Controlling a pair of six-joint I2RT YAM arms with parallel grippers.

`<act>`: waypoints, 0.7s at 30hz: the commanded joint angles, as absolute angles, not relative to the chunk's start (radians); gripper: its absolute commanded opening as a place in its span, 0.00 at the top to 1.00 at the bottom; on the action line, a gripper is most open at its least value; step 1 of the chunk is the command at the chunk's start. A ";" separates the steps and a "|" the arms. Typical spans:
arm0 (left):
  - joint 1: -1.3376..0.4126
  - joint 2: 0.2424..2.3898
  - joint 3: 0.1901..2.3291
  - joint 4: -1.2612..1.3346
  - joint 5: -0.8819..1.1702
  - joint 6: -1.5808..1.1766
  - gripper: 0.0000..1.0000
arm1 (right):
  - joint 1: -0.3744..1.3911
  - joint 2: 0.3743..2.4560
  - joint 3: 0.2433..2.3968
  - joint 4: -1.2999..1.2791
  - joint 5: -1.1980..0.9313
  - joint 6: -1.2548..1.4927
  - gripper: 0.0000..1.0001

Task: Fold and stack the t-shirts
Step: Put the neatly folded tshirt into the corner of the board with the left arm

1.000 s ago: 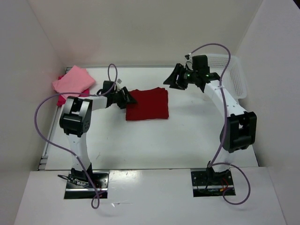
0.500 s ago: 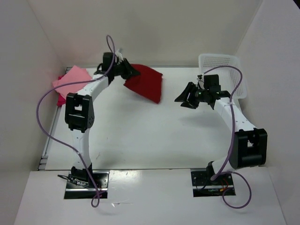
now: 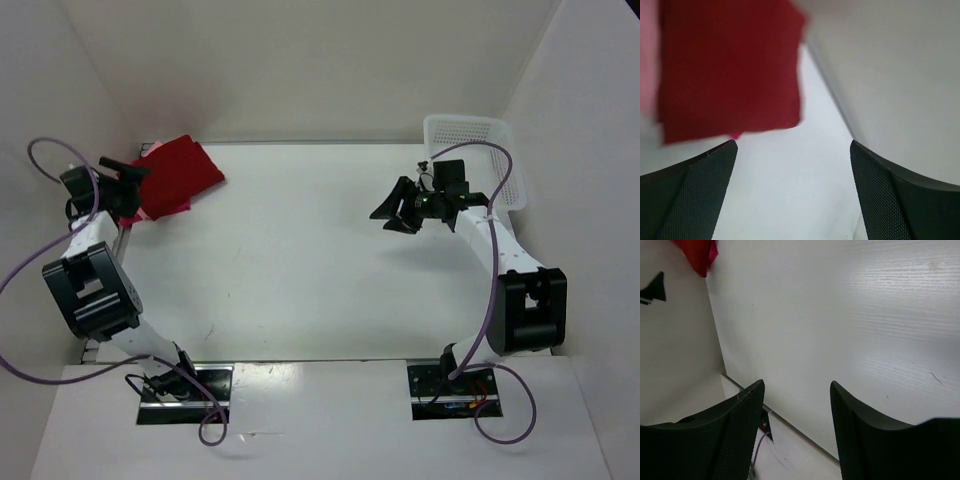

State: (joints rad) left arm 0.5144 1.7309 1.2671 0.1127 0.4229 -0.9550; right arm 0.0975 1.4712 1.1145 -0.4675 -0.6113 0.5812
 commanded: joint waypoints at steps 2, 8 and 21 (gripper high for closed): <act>0.479 1.496 1.015 0.163 0.255 -0.986 0.00 | 0.097 1.493 1.132 -0.468 -0.646 0.546 0.39; 0.479 1.297 0.910 0.062 0.245 -0.954 0.00 | 0.097 1.502 1.066 -0.446 -0.657 0.537 0.38; -0.012 1.316 0.805 -0.158 0.512 -0.693 0.00 | 0.378 1.577 1.026 -0.391 -0.529 0.620 0.00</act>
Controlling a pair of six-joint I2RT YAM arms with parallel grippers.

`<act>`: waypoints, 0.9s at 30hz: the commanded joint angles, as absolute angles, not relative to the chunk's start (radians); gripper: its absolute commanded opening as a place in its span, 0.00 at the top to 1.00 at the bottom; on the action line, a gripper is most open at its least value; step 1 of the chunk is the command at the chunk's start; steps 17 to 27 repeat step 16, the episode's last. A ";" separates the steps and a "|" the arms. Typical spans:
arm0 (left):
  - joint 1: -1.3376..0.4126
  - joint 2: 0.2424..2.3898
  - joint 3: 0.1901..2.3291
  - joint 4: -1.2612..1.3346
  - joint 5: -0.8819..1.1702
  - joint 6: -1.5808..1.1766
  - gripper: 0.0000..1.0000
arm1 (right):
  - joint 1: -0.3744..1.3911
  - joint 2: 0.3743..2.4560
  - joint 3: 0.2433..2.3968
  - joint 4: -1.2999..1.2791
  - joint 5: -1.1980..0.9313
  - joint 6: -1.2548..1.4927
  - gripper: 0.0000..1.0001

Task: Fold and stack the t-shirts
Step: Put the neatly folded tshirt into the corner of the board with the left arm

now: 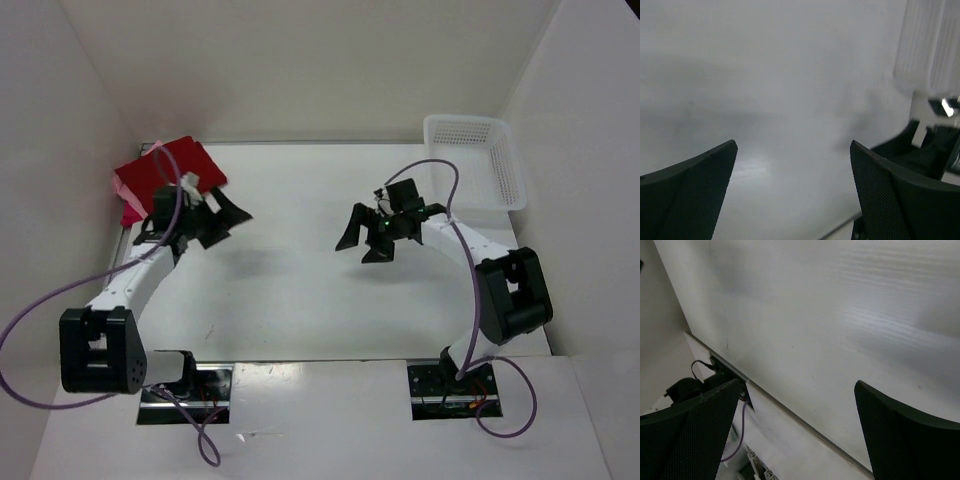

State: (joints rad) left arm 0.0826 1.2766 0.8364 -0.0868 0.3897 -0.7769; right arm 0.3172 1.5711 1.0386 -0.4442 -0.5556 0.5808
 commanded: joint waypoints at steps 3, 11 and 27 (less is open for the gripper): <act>-0.150 1.382 0.795 -0.167 0.577 -0.712 0.00 | 0.419 1.598 1.026 -0.380 -0.508 0.644 0.00; -0.270 1.393 0.840 -0.115 0.610 -0.698 0.00 | 0.419 1.611 1.035 -0.380 -0.509 0.675 0.00; -0.270 1.426 0.850 -0.127 0.682 -0.643 0.00 | 0.419 1.601 1.035 -0.380 -0.474 0.709 0.00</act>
